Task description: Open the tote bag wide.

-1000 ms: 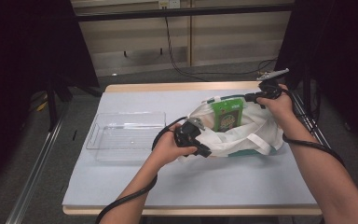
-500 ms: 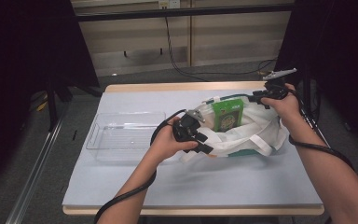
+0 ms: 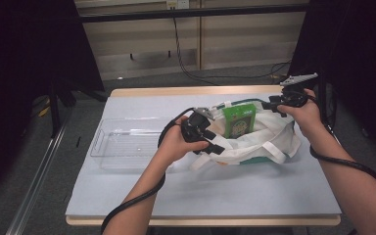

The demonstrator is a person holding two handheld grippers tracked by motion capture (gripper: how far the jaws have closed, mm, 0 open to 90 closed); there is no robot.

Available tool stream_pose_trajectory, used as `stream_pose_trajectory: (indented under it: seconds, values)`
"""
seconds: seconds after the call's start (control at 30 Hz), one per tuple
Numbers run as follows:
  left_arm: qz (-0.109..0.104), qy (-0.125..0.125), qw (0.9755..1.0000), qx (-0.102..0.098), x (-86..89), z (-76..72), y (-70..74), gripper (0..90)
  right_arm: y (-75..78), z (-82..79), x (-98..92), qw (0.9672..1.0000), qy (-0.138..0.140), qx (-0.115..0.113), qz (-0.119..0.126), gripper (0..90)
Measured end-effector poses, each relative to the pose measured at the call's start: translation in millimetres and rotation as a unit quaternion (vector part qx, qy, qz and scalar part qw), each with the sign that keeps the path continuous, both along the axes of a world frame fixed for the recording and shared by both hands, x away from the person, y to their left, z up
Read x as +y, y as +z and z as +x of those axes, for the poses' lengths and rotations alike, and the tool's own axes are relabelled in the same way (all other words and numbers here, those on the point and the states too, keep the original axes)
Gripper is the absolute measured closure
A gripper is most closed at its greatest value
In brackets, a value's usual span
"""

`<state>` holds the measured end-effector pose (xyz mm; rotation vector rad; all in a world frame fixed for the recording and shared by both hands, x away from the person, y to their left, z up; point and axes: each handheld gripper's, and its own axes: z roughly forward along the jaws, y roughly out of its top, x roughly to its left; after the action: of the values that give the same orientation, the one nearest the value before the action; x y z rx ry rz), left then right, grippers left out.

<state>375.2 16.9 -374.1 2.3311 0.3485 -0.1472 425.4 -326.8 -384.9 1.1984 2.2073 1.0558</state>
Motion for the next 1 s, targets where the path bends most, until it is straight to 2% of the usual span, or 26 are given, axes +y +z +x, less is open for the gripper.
stream_pose_trajectory:
  seconds: [0.13,0.3,0.37,0.43,0.47,0.5,0.7,0.77,0.83,1.0]
  values:
    - [-0.003,0.004,1.0000,-0.002,-0.7,0.2,3.4,33.4,4.3,-5.4,3.5,0.9999,0.010,-0.007,-0.005,51.7]
    - [0.002,0.013,0.9999,-0.011,-2.5,0.0,8.8,33.1,7.1,-13.1,8.4,0.9997,0.022,-0.010,0.001,51.4]
    - [0.006,0.013,0.9998,-0.016,-3.2,-0.1,10.9,32.8,6.4,-16.6,9.4,0.9997,0.025,-0.007,0.004,51.3]
    - [0.000,0.013,0.9998,-0.016,-3.6,0.1,12.6,32.8,4.7,-20.0,9.9,0.9997,0.024,-0.005,0.005,51.2]
    - [0.005,0.014,0.9997,-0.018,-3.6,0.3,14.6,32.8,3.9,-21.7,9.6,0.9996,0.027,-0.003,0.006,51.2]
    - [-0.002,0.015,0.9997,-0.017,-4.0,0.6,14.7,32.8,2.9,-23.3,9.2,0.9996,0.029,-0.003,0.005,51.2]
    - [-0.004,0.018,0.9996,-0.022,-5.8,3.2,21.0,32.7,-0.3,-32.7,7.6,0.9994,0.034,-0.001,0.004,50.8]
    - [0.000,0.019,0.9995,-0.025,-6.9,3.7,22.5,32.7,-0.6,-35.1,6.2,0.9994,0.035,-0.001,0.005,50.6]
    - [0.003,0.013,0.9997,-0.020,-8.1,4.2,23.5,34.3,-1.1,-37.8,4.9,0.9994,0.036,0.000,0.004,50.4]
    - [0.003,0.018,0.9996,-0.023,-9.8,7.4,26.1,33.1,-3.4,-44.1,4.5,0.9991,0.042,0.002,0.003,50.5]
